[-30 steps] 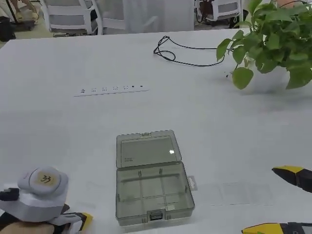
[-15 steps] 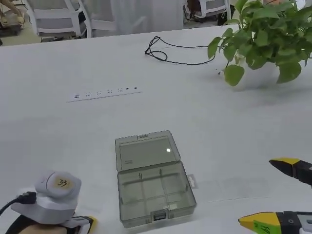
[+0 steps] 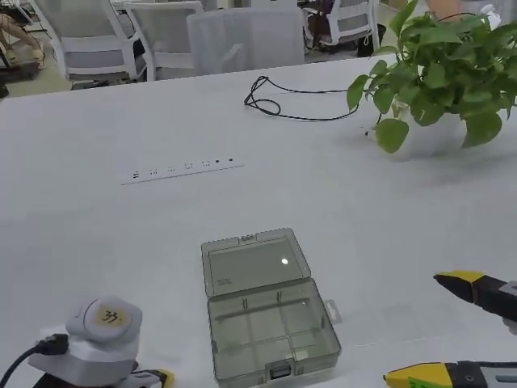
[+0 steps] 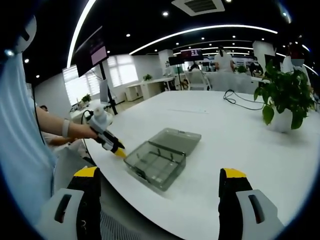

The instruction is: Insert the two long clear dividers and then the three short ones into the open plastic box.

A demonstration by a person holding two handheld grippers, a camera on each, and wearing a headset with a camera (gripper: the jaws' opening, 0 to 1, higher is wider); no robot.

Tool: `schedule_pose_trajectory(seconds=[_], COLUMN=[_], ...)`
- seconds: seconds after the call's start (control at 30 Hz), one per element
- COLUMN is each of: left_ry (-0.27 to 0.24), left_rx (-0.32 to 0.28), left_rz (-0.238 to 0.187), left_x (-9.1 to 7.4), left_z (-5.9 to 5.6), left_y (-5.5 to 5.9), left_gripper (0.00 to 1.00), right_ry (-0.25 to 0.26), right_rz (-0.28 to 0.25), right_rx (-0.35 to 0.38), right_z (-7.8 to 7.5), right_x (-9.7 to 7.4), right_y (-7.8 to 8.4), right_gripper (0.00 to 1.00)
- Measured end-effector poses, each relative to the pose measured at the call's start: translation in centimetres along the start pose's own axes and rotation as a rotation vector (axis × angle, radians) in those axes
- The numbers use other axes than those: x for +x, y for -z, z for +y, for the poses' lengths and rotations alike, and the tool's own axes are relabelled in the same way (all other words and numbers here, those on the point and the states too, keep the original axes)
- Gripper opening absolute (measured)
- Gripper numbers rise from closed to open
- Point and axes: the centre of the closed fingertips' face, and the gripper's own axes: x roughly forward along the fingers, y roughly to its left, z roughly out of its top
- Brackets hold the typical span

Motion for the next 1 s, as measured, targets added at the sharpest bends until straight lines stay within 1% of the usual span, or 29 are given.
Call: schedule_pose_trajectory(seconds=[0.23,0.37,0.47,0.63,0.7,0.8,0.87,1.0], left_ry=[0.012,0.022,0.027,0.031,0.032,0.029,0.028,0.028], left_rx=[-0.012,-0.032,-0.041,-0.065,-0.076,-0.089,-0.098,-0.105], left_rz=[-0.013,-0.041,-0.055,-0.086,-0.103,-0.139,-0.170,-0.216], left_x=[-0.1,-0.2,-0.3,-0.7,-1.0,-1.8,-2.2,-3.1], left_z=[0.2,0.2,0.2,0.4,0.5,0.5,0.5,0.4], left_y=[0.0,-0.2,-0.4,-0.7,-1.0,-1.9,-2.6,-3.9], left_gripper=[0.30,0.30,0.30,0.30,0.30,0.30,0.30,0.30], right_ry=[-0.009,-0.016,-0.011,-0.004,-0.002,0.005,0.011,0.008], right_rz=[0.003,0.005,0.009,-0.006,-0.023,-0.041,-0.037,-0.031], right_rx=[0.003,0.015,0.022,0.039,0.051,0.067,0.078,0.089], right_z=[0.4,0.7,0.7,0.5,0.4,0.1,0.0,0.0], right_x=[0.4,0.7,0.9,1.2,1.3,1.7,2.0,2.9], right_y=[0.1,0.2,0.3,0.0,-0.5,-1.1,-1.4,-2.1], right_gripper=[0.99,0.99,0.99,0.98,0.97,0.97,0.96,0.92])
